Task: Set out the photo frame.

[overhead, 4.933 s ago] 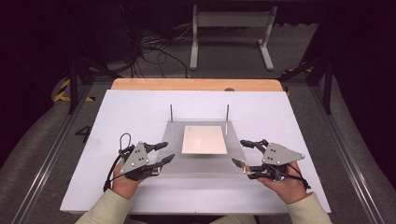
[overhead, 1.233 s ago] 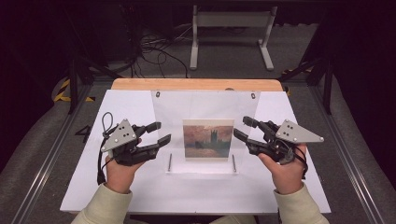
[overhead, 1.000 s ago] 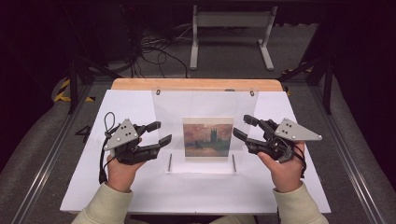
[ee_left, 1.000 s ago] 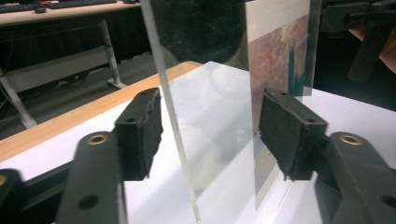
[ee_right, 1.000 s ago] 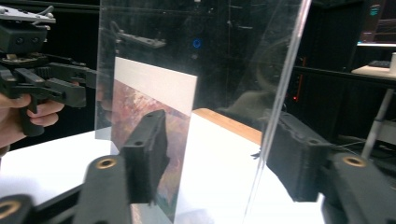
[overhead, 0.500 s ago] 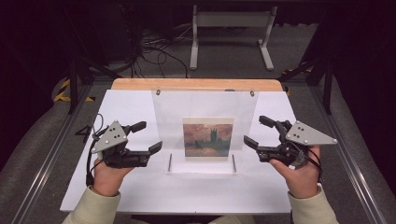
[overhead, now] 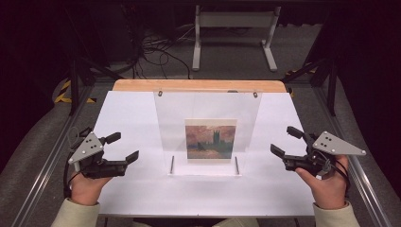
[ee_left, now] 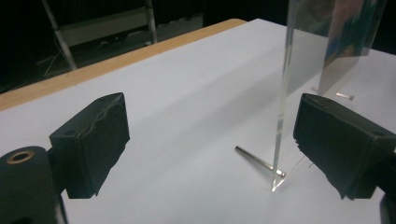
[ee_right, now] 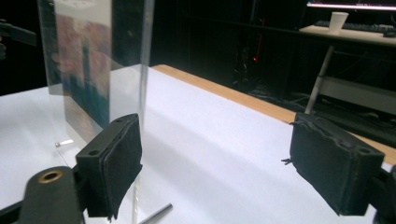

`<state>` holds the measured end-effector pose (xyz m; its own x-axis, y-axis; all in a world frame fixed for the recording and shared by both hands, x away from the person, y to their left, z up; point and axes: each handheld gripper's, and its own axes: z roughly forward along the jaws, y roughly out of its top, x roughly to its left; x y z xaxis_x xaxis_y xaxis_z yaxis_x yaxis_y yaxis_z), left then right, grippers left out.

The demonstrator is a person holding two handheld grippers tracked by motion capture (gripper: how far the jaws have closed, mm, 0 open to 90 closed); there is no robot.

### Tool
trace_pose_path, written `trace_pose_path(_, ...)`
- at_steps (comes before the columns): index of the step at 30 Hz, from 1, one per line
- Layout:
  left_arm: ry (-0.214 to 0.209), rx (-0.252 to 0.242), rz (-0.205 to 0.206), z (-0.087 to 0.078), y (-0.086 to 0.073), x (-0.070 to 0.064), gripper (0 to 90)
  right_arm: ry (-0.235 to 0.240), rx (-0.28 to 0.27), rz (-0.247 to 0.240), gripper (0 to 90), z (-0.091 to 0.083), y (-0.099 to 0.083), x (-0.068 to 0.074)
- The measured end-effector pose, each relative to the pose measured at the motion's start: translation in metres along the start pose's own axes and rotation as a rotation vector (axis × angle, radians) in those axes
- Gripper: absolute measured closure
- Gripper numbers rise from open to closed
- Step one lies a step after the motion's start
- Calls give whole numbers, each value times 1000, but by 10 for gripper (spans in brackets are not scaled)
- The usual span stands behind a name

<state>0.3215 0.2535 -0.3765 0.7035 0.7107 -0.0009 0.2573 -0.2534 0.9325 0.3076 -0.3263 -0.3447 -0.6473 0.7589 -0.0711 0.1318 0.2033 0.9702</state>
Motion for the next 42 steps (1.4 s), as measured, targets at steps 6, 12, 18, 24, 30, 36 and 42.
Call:
trace_pose_path(6, 21, 9, -14, -6, -20, 12, 95, -26, 38, 10, 166, 0, -20, -9)
trace_pose_path(12, 41, 40, -21, -6, -41, 25, 72, -45, 75, 12, 155, 1, -42, -19)
trace_pose_path(18, 35, 70, -46, 0, -64, 33, 64, -45, 116, 24, 154, 5, -64, -27)
trace_pose_path(24, 35, 114, -74, 9, -80, 40, 64, -49, 164, 41, 152, 10, -85, -31)
trace_pose_path(30, 58, 196, -75, 21, -89, 39, 63, -51, 231, 61, 144, 15, -107, -32)
trace_pose_path(36, 85, 253, -35, 27, -87, 35, 67, -79, 262, 48, 129, 17, -108, -30)
trace_pose_path(42, 90, 280, -31, 29, -87, 36, 68, -80, 279, 35, 118, 19, -108, -29)
